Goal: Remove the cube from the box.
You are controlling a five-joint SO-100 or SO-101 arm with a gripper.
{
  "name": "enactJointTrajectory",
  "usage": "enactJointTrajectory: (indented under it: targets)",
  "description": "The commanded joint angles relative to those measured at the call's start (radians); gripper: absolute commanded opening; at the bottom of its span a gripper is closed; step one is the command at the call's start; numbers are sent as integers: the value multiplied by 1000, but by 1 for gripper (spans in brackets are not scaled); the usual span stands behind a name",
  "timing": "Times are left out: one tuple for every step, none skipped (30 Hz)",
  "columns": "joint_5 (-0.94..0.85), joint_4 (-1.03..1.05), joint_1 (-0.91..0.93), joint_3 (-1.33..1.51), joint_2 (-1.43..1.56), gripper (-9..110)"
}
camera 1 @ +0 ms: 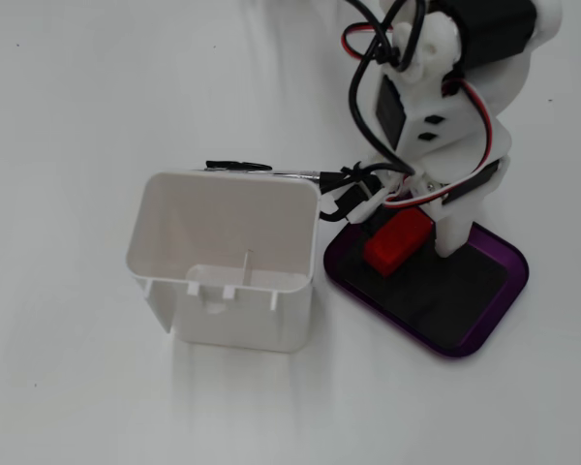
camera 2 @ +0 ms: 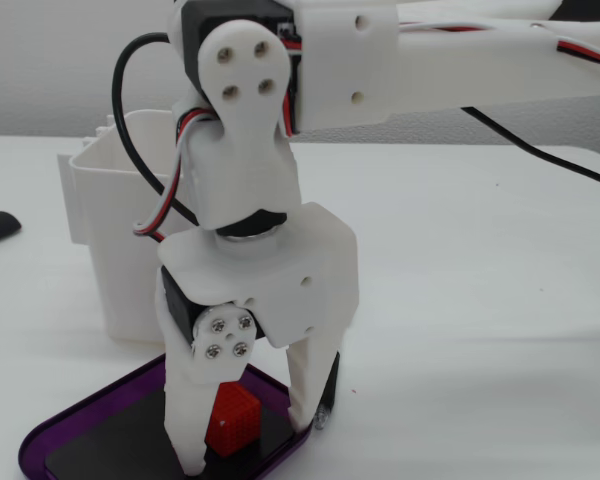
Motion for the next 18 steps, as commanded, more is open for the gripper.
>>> enactJointTrajectory:
  targets:
    - [-8,-5,6,-9,69,21]
    - [-8,-5,6,-9,72,21]
    - [-8,-6,6,-9,74,21]
    - [-9,-6,6,-9,75,21]
    - [-9,-6,6,-9,75,21]
    - [-9,-6,8,-9,75,21]
    - [-17,-6,8,-9,75,21]
    - [-29,-6,8,-9,75,21]
    - [-34,-6,9,-9,77,21]
    - [-35,-6,15,-9,77,21]
    - [-35,-6,29,-11,77,21]
    - [-35,-6,40,-11,78,21]
    - [-35,-6,49,-11,78,21]
    - [-35,-6,55,-12,78,21]
    - [-35,-6,63,-25,78,21]
    - [-35,-5,69,-41,77,21]
    - [-35,-3,74,-57,75,21]
    - [-35,-3,78,-71,75,21]
